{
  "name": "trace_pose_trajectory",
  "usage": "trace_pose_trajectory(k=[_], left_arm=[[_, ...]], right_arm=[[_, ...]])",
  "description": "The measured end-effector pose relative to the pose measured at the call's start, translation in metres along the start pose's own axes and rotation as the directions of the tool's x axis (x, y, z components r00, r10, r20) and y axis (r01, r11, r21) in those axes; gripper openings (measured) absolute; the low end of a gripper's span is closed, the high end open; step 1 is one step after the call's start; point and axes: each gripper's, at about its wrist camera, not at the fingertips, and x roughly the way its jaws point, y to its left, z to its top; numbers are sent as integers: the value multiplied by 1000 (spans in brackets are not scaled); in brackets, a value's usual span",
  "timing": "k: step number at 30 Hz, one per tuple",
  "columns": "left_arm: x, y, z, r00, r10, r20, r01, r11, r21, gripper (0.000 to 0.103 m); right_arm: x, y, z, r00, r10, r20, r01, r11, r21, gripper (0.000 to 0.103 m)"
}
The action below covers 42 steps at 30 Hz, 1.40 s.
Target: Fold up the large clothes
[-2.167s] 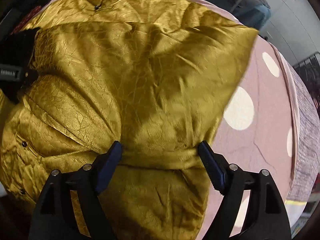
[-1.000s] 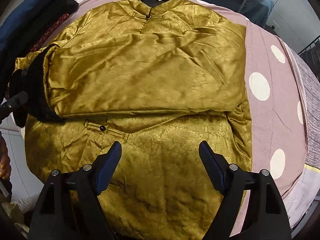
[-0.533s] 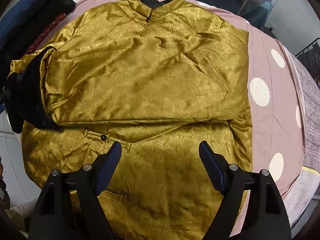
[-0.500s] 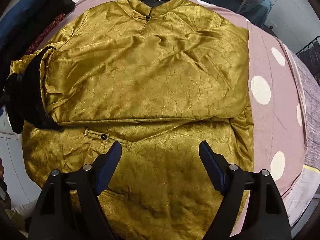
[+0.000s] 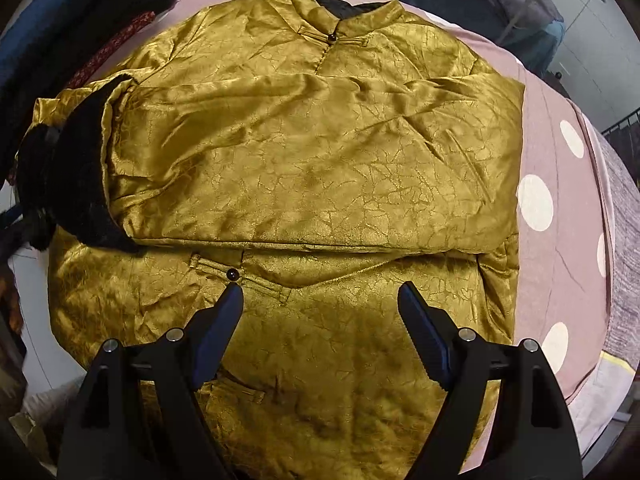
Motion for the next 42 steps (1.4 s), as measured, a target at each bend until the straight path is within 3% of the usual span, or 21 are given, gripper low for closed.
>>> trace_pose_trajectory(k=[1, 2, 4, 8, 11, 14, 17, 20, 23, 27, 30, 33, 35, 39, 40, 42], left_arm=[[-1, 12, 6, 1000, -10, 3, 10, 999, -41, 33], [-7, 35, 15, 1000, 14, 26, -12, 995, -97, 25], [-25, 71, 24, 995, 58, 83, -43, 983, -178, 19], [-80, 163, 31, 969, 146, 199, -53, 910, -411, 16], [-117, 209, 28, 941, 207, 269, -50, 868, -494, 16], [-126, 235, 26, 952, 155, 264, 28, 814, -580, 16], [-126, 230, 25, 964, 79, 253, 97, 785, -612, 16], [-135, 186, 40, 957, -60, 285, 214, 808, -548, 16], [-156, 121, 60, 916, -238, 323, 365, 829, -424, 16], [-207, 20, 92, 799, -474, 371, 565, 802, -193, 16], [-241, -54, 112, 683, -642, 348, 695, 718, -40, 16], [-254, -130, 119, 619, -748, 240, 759, 648, 61, 24], [-249, -188, 112, 607, -783, 136, 776, 621, 111, 31], [-215, -278, 80, 600, -789, -129, 798, 580, 167, 72], [-208, -292, 69, 599, -781, -177, 800, 573, 177, 75], [-196, -310, 50, 624, -746, -233, 782, 588, 210, 78]], right_arm=[[-2, 0, -1, 1000, -4, 5, 4, 1000, -5, 79], [-4, -1, -2, 1000, -9, 12, 9, 1000, -8, 79], [-9, -5, -4, 999, -18, 38, 19, 1000, -7, 79], [-15, -16, -5, 998, -27, 58, 26, 999, 24, 79], [-14, -28, -3, 998, -13, 55, 9, 998, 68, 79], [-13, -37, 0, 999, 14, 48, -19, 995, 103, 79], [-14, -39, 3, 998, 32, 57, -38, 993, 110, 79], [-18, -37, 5, 996, 40, 75, -47, 995, 93, 79], [-19, -39, 6, 995, 45, 84, -52, 995, 84, 79], [-21, -49, 3, 995, 48, 91, -58, 993, 106, 79], [-23, -63, -1, 994, 44, 98, -58, 989, 139, 79], [-24, -81, -8, 994, 36, 103, -55, 981, 189, 79], [-24, -96, -13, 994, 31, 100, -53, 971, 233, 79], [-22, -126, -26, 996, 20, 83, -45, 945, 323, 79], [-21, -134, -29, 997, 24, 76, -50, 934, 354, 79], [-18, -147, -34, 997, 42, 69, -66, 914, 400, 79]])
